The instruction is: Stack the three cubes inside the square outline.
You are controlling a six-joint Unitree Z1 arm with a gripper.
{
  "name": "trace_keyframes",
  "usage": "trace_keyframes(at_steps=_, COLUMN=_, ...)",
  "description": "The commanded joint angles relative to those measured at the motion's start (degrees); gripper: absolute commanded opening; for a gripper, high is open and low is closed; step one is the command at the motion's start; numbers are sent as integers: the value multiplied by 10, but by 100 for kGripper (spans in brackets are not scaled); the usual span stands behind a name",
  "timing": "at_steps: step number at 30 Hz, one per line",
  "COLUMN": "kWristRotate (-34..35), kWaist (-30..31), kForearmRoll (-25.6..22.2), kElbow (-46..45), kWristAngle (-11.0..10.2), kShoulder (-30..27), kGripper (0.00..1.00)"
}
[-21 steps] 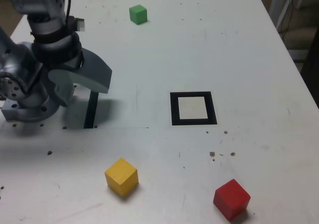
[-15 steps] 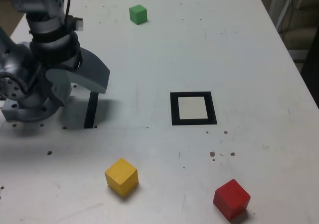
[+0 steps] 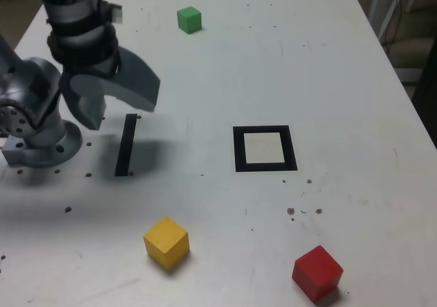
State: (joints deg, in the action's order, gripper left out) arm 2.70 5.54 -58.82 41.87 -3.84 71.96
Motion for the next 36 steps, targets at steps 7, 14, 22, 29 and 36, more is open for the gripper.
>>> trace_keyframes(at_steps=7, kWristRotate=1, kWaist=37, kForearmRoll=-33, kElbow=96, kWristAngle=25, kShoulder=66, kGripper=99)
trace_keyframes(at_steps=14, kWristRotate=38, kWaist=126, kForearmRoll=-92, kElbow=233, kWristAngle=29, kShoulder=150, kGripper=99)
trace_keyframes(at_steps=22, kWristRotate=89, kWaist=230, kForearmRoll=-154, kElbow=393, kWristAngle=24, kShoulder=251, kGripper=100)
trace_keyframes(at_steps=29, kWristRotate=91, kWaist=285, kForearmRoll=-210, kElbow=511, kWristAngle=21, kShoulder=348, kGripper=99)
trace_keyframes(at_steps=36, kWristRotate=44, kWaist=316, kForearmRoll=-250, kElbow=620, kWristAngle=17, kShoulder=435, kGripper=99)
